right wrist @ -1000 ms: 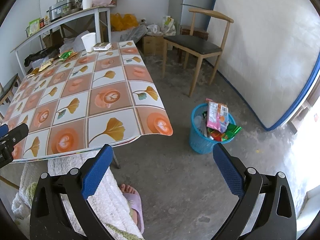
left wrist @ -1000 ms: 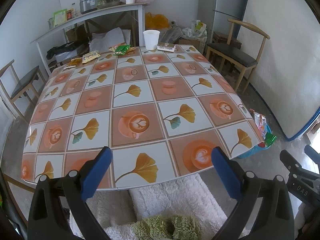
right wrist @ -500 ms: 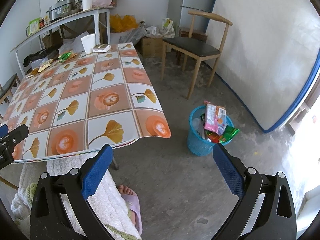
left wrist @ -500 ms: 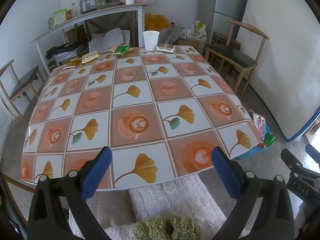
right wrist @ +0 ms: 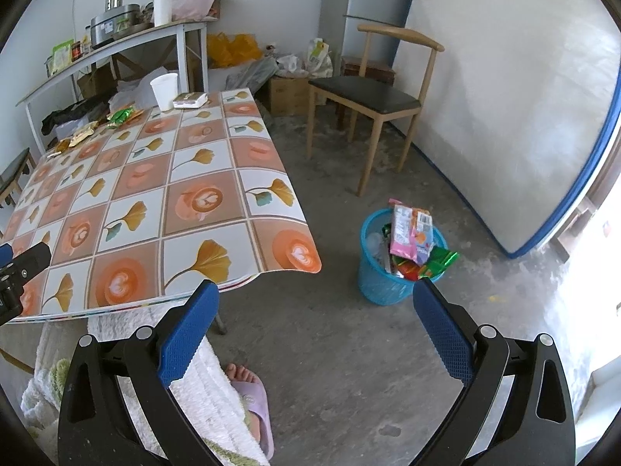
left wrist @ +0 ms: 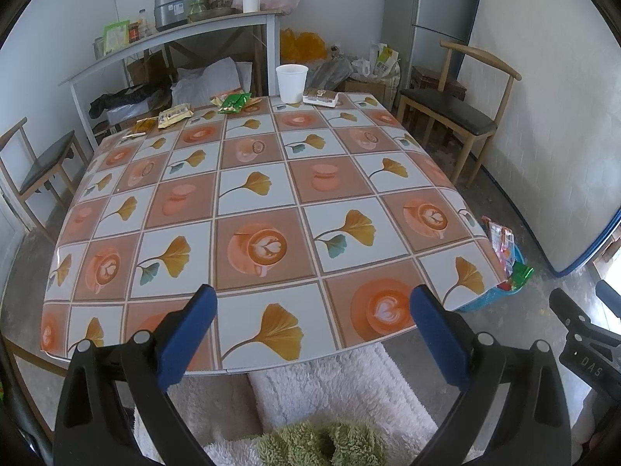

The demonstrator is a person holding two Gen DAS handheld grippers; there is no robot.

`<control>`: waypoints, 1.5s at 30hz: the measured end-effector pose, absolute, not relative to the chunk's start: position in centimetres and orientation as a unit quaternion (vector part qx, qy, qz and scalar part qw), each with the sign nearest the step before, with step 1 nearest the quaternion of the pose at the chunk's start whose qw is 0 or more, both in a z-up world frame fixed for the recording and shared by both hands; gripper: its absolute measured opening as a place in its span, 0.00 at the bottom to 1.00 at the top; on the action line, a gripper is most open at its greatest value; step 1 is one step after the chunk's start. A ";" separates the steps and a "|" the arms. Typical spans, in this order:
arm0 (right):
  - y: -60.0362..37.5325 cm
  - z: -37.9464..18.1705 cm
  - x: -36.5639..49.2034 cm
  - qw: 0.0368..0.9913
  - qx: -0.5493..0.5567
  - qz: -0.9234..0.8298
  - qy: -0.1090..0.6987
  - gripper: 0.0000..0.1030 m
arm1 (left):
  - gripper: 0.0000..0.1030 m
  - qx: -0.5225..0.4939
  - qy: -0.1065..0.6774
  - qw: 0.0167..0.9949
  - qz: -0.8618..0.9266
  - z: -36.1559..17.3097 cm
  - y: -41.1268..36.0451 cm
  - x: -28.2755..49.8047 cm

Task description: Collect trash

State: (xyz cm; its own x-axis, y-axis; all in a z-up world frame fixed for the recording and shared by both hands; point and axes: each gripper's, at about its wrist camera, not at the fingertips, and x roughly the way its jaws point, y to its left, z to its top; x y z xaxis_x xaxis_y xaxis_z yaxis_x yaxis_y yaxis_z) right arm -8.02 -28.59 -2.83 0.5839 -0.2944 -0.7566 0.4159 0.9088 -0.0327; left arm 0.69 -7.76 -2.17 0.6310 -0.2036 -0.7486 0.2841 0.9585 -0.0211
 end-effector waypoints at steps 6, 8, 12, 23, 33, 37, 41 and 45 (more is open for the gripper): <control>-28.6 -2.7 -8.0 0.888 0.073 -0.201 0.408 0.93 | 0.95 0.047 0.404 0.904 -0.133 -1.9 -7.8 0.8; -28.7 -2.7 -7.9 0.888 0.073 -0.202 0.407 0.93 | 0.95 0.046 0.403 0.904 -0.132 -1.8 -7.7 0.8; -28.5 -2.6 -7.9 0.888 0.073 -0.202 0.407 0.93 | 0.95 0.045 0.403 0.905 -0.132 -1.7 -7.7 0.9; -28.4 -2.5 -7.9 0.889 0.072 -0.204 0.404 0.93 | 0.95 0.045 0.403 0.904 -0.132 -1.7 -7.7 0.9; -28.3 -2.5 -7.9 0.889 0.072 -0.204 0.404 0.93 | 0.95 0.046 0.403 0.904 -0.132 -1.7 -7.6 0.9; -28.3 -2.5 -7.9 0.889 0.072 -0.204 0.404 0.93 | 0.95 0.045 0.403 0.905 -0.132 -1.7 -7.6 0.9; -28.3 -2.5 -7.9 0.889 0.072 -0.204 0.403 0.92 | 0.95 0.045 0.403 0.905 -0.132 -1.8 -7.7 0.9; -28.3 -2.6 -7.9 0.889 0.072 -0.203 0.404 0.92 | 0.95 0.045 0.403 0.904 -0.132 -1.7 -7.6 0.9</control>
